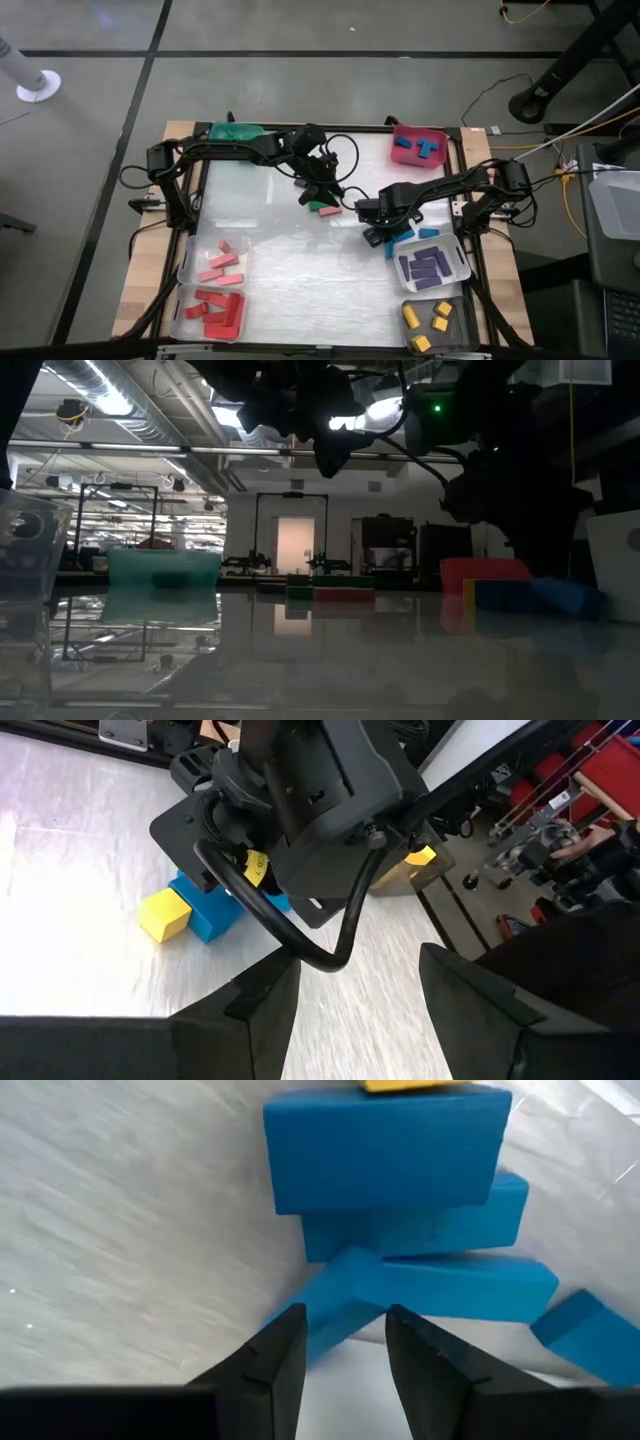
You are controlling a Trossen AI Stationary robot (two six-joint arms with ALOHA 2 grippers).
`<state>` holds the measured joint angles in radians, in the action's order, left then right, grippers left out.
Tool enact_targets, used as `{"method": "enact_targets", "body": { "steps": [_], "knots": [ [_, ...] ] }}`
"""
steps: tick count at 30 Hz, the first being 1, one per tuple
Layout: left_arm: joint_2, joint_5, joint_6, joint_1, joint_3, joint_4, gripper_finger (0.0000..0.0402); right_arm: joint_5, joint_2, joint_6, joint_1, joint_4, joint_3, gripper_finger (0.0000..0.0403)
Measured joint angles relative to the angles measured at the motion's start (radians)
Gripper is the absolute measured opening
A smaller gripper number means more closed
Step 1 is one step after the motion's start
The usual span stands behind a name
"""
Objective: Sort blocks
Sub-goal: Put the blue block into the pink bin
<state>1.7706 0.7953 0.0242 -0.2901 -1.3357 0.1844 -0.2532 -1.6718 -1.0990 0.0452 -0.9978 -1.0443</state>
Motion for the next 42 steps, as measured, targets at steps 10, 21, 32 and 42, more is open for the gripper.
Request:
{"method": "enact_targets", "body": {
  "steps": [10, 21, 32, 42],
  "knots": [
    [0.0, 0.001, 0.001, 0.0, 0.0, 0.0, 0.0194, 0.034, 0.0, 0.002, 0.0, 0.004, 0.0, 0.0138],
    [0.0, 0.001, 0.002, 0.0, 0.0, 0.0, 0.0194, 0.063, 0.0, 0.003, 0.0, 0.005, 0.001, 0.0138],
    [0.0, 0.004, 0.002, 0.0, 0.0, -0.001, 0.0194, 0.007, 0.002, -0.057, 0.0, 0.108, 0.092, 0.0138],
    [-0.002, 0.003, 0.001, 0.0, 0.0, -0.001, 0.0194, 0.005, -0.001, -0.057, 0.0, 0.111, 0.094, 0.0109]
  ]
}}
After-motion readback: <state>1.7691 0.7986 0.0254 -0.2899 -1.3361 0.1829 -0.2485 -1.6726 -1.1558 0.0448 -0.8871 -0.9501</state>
